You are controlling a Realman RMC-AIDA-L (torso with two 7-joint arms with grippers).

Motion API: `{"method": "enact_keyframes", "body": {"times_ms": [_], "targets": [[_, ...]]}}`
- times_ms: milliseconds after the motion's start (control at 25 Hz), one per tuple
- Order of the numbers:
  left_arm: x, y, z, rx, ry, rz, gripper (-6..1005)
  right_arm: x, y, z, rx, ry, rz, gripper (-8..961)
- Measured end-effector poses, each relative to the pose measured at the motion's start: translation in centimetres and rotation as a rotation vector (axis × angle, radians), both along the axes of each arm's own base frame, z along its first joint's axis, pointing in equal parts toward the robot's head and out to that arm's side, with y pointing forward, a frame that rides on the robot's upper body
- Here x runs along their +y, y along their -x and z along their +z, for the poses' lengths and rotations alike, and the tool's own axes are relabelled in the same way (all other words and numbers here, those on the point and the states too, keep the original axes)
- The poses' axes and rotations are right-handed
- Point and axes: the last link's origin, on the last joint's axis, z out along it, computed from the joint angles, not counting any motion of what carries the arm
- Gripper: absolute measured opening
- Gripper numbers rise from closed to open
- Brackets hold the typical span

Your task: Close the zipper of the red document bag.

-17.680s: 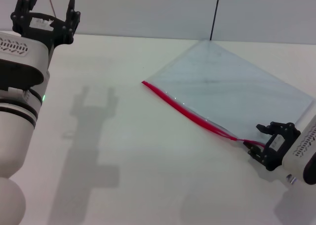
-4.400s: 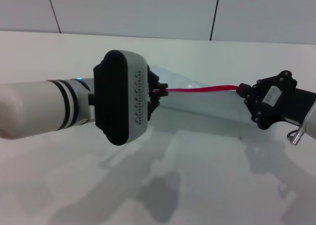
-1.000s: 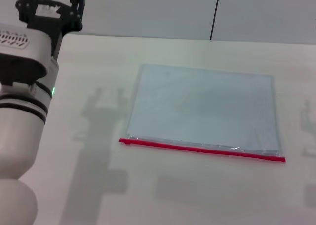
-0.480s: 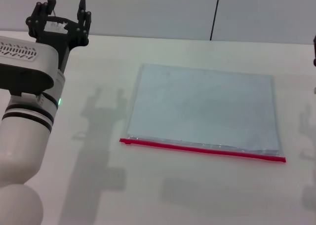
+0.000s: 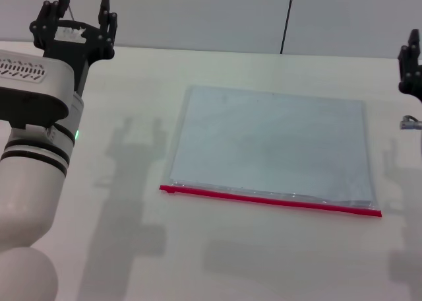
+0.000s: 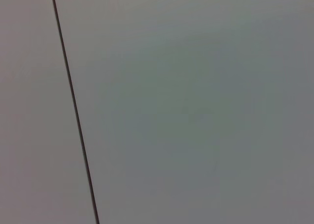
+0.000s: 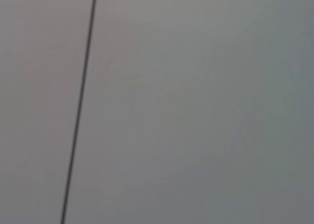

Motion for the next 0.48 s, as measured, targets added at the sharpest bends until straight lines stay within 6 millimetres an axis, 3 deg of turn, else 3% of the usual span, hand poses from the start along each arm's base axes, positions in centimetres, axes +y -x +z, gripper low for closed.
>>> {"method": "enact_keyframes", "body": {"times_ms": [480], "targets": [[0.1,0.1,-0.4,0.015,0.008,-0.005,587,-0.2,1.3,-1.5,-0.008,0.065,0.064,619]]}}
